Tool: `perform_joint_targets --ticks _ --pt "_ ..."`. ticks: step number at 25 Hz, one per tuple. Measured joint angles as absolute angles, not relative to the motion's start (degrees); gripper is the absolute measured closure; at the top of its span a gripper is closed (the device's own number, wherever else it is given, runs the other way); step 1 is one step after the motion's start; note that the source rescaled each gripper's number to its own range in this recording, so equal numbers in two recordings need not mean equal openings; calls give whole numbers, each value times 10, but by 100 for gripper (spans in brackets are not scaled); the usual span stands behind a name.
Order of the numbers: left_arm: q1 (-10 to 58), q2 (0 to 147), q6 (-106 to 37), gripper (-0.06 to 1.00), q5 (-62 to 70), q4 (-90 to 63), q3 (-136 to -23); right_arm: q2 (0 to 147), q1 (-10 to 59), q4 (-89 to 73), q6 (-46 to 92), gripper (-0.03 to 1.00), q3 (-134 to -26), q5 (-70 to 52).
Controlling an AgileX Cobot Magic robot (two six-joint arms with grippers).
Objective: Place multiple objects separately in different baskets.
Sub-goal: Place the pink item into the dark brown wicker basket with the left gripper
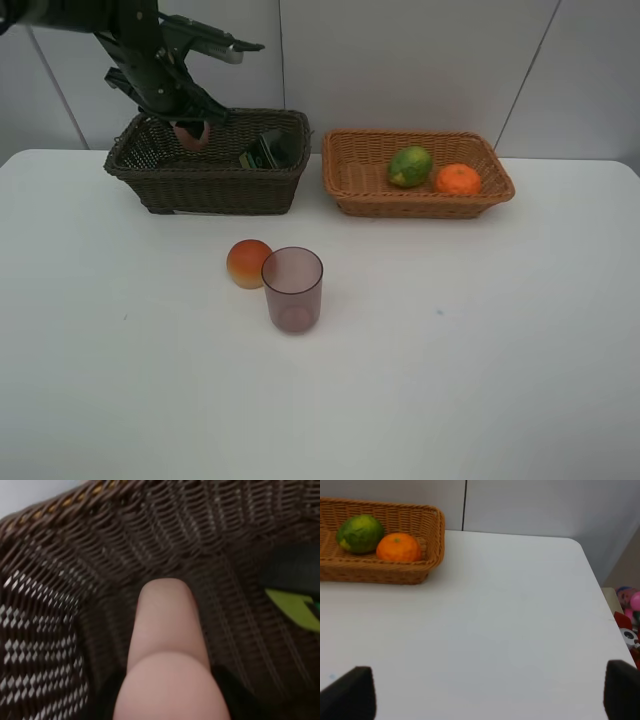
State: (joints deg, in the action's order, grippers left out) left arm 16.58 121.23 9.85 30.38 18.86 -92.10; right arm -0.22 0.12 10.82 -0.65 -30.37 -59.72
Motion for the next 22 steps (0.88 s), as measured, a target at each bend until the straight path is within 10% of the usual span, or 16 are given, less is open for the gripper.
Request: perform_joint_targets --ticks 14,19,22 --pt "152 1275 98 54 264 172 -921 -2 1 108 -7 -1 -304 -597" --pt "150 1276 98 4 265 165 -923 -2 1 108 -7 -1 -304 -597" --pt "150 1276 98 -4 276 163 -936 -2 1 108 -7 -1 -304 -597"
